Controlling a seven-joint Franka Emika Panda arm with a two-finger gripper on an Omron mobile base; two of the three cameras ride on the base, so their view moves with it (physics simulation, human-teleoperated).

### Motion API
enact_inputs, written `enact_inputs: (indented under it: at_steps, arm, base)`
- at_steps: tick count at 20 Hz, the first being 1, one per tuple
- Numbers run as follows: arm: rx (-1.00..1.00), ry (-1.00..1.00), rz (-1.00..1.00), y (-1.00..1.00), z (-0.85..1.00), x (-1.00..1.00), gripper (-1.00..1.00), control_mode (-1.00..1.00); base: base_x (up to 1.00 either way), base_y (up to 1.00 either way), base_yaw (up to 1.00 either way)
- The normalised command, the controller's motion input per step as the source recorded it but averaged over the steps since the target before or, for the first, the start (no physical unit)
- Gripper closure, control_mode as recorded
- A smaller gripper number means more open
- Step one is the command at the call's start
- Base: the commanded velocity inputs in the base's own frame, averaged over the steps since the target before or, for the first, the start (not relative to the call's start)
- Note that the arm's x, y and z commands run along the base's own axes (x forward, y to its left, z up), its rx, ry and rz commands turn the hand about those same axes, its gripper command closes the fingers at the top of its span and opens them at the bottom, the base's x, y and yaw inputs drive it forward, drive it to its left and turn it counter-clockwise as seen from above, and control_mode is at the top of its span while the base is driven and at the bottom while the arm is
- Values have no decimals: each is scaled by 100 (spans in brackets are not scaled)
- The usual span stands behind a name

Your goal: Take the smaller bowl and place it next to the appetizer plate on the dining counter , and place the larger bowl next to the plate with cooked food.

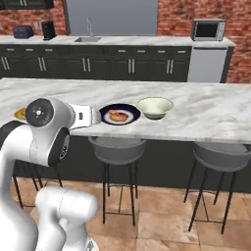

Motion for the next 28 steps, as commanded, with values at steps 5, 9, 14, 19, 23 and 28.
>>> enact_inputs:
  at_steps: [5,9,14,19,23,28]
  arm:
    - [0,0,0,0,0,0,-100,100]
    - [0,0,0,0,0,0,-100,100]
    - [0,0,0,0,0,0,-100,100]
    - [0,0,0,0,0,0,-100,100]
    - [0,0,0,0,0,0,-100,100]
    - [0,0,0,0,0,0,-100,100]
  base:
    - [-1,100,8]
    - [51,100,9]
    - [53,100,8]
    - [44,100,4]
    - [4,100,6]
    - [0,100,4]
